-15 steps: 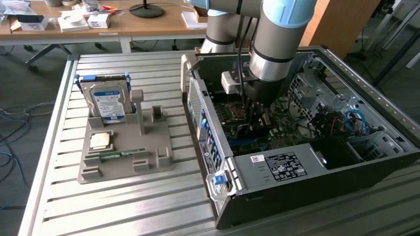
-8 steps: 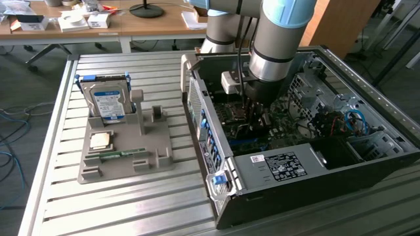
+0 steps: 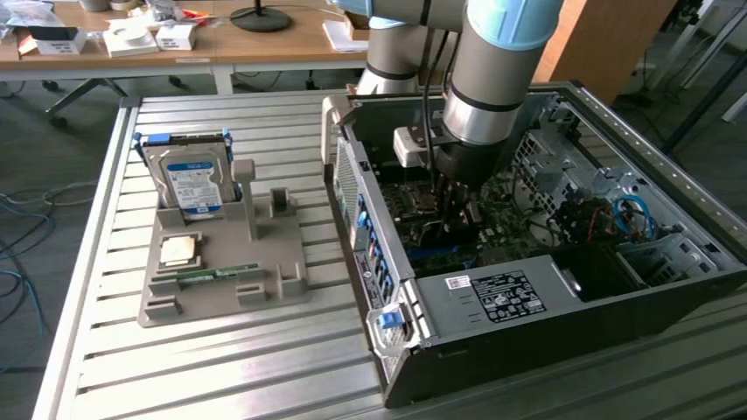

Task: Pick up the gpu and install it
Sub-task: 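Insert the gpu into the slot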

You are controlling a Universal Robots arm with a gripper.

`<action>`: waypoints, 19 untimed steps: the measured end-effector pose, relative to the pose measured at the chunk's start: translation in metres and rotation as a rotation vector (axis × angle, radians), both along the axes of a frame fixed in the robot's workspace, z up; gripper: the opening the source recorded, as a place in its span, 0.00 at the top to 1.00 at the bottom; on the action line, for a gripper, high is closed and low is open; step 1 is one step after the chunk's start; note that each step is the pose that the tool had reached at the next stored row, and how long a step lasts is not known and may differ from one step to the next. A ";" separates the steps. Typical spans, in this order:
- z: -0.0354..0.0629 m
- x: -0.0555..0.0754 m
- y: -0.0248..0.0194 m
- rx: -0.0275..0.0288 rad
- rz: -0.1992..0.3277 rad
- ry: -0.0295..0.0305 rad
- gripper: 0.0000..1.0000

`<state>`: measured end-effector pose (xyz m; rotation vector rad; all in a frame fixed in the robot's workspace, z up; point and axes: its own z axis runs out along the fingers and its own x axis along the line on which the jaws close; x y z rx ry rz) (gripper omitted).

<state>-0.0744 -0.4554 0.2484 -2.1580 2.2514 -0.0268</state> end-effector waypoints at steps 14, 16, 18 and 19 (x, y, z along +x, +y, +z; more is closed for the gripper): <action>0.0038 0.000 0.0000 0.0000 0.000 0.0000 0.60; 0.0086 0.000 0.0000 0.0000 0.000 0.0000 0.60; 0.0148 0.000 0.0000 0.0000 0.000 0.0000 0.60; 0.0182 0.000 0.0000 0.0001 0.000 0.0000 0.60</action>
